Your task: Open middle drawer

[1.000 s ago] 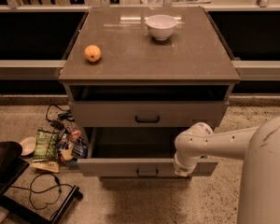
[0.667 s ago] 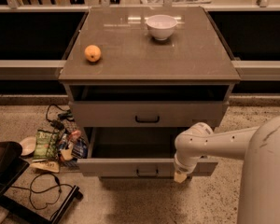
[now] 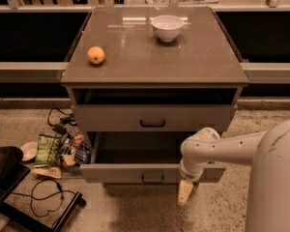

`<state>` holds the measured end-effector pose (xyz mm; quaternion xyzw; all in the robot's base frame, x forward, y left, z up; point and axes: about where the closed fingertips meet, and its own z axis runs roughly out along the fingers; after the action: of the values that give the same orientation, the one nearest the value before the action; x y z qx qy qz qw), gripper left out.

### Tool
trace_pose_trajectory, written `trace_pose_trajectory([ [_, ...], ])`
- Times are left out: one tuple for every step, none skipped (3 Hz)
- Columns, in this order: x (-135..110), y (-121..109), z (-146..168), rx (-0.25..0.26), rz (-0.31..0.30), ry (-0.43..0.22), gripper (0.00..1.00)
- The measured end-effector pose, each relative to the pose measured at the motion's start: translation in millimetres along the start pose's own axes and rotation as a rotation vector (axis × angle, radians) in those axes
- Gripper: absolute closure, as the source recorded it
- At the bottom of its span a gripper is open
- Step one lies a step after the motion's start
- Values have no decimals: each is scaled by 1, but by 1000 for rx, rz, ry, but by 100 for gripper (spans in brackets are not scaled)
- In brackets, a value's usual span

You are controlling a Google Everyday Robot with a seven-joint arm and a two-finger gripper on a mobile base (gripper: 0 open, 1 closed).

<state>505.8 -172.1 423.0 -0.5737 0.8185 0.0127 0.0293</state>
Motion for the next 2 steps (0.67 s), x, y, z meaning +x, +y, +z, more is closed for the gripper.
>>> trace_pose_trajectory([
  [3, 7, 2, -28, 4, -29, 19],
  [5, 29, -11, -55, -8, -26, 50],
])
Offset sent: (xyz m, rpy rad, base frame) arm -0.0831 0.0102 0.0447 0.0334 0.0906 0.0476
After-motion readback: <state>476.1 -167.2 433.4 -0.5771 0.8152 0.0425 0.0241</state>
